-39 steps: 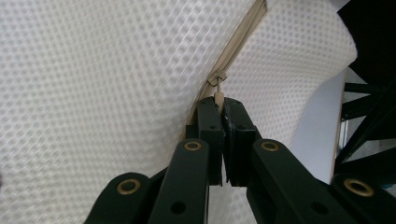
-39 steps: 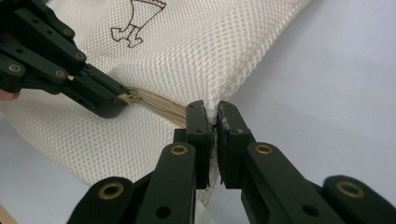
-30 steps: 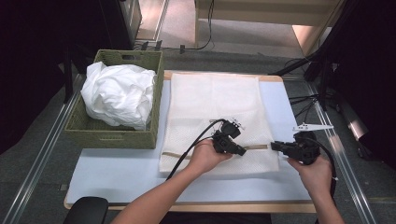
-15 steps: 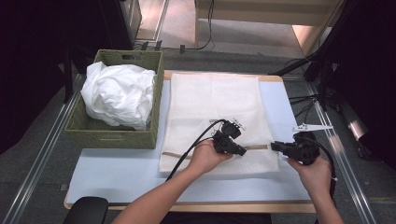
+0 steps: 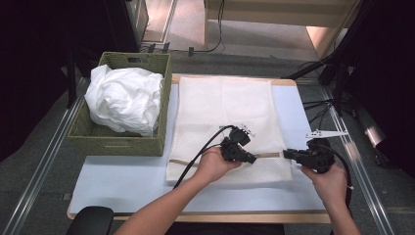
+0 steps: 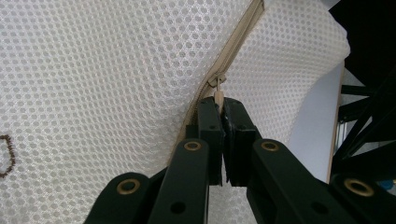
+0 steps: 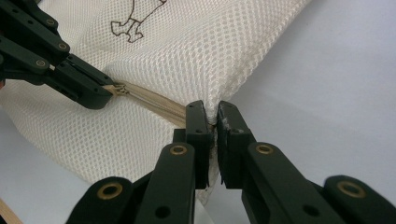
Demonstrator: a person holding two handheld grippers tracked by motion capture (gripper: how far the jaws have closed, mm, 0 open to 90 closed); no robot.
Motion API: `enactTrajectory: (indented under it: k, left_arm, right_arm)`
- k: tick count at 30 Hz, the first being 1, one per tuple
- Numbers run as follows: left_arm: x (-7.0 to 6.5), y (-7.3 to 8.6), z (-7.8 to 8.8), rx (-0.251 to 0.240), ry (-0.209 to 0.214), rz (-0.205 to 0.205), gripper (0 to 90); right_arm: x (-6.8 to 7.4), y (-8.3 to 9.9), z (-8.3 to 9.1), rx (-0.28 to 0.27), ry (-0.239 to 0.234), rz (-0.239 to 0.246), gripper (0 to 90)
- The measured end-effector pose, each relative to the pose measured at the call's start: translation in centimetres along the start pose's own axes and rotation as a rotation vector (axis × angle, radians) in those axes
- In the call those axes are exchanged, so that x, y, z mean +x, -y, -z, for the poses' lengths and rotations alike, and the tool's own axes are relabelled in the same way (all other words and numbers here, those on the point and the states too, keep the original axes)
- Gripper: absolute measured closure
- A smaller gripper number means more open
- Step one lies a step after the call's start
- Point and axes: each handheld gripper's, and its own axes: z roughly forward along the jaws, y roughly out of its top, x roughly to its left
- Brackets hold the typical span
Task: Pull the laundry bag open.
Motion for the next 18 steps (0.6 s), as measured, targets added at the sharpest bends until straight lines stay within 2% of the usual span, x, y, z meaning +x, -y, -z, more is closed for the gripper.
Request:
enactTrajectory:
  k: [3, 4, 8, 9, 10, 12, 18]
  left_arm:
    - [0.1, 0.0, -0.1, 0.008, -0.012, -0.002, 88.6]
    - [0.1, 0.0, -0.2, -0.001, -0.007, 0.004, 88.7]
    - [0.6, -0.1, -0.5, 0.019, 0.0, 0.031, 88.7]
    - [0.8, 0.0, -0.5, 0.031, -0.026, 0.039, 88.8]
    - [1.0, 0.1, -0.5, 0.044, -0.025, 0.037, 88.7]
    - [1.5, 0.5, -0.1, 0.043, -0.029, 0.042, 88.7]
    - [1.6, 1.0, 0.9, 0.031, -0.028, 0.026, 88.5]
  right_arm:
    - [0.1, 0.0, -0.1, -0.001, -0.002, 0.005, 86.4]
    - [0.1, 0.0, -0.1, -0.002, -0.003, 0.004, 86.5]
    - [0.4, -0.2, 0.1, -0.005, 0.012, 0.012, 86.7]
    - [0.5, -0.2, -0.1, 0.003, 0.01, 0.017, 87.0]
    - [0.6, -0.2, -0.1, 0.015, 0.048, 0.039, 87.0]
    - [0.2, -0.2, 0.0, -0.002, 0.038, 0.014, 86.9]
    - [0.0, -0.2, -0.4, -0.002, 0.031, 0.011, 86.7]
